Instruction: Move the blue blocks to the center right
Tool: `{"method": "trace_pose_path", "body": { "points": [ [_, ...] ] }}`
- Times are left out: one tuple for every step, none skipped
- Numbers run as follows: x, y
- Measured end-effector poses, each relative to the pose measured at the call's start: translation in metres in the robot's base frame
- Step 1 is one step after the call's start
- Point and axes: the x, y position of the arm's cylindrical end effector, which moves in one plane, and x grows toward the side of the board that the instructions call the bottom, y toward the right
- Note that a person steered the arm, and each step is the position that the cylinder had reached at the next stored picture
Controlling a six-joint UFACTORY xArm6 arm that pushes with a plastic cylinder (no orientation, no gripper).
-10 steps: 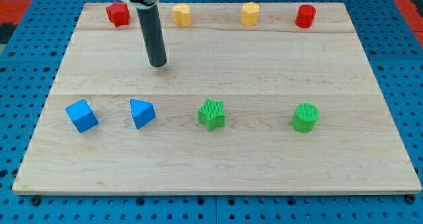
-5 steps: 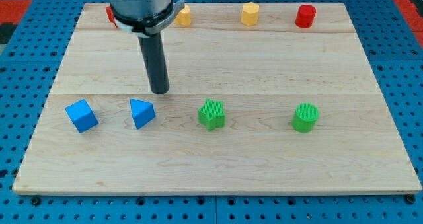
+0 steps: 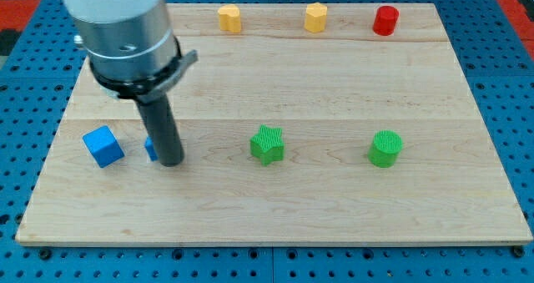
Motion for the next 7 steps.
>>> {"method": "trace_pose_path", "body": {
  "points": [
    [-0.001, -0.026],
    [0.029, -0.027],
    [0.044, -0.092],
    [0.005, -0.12],
    [0.007, -0.074],
    [-0.006, -0.057],
    [-0.014, -0.04]
  ]
}}
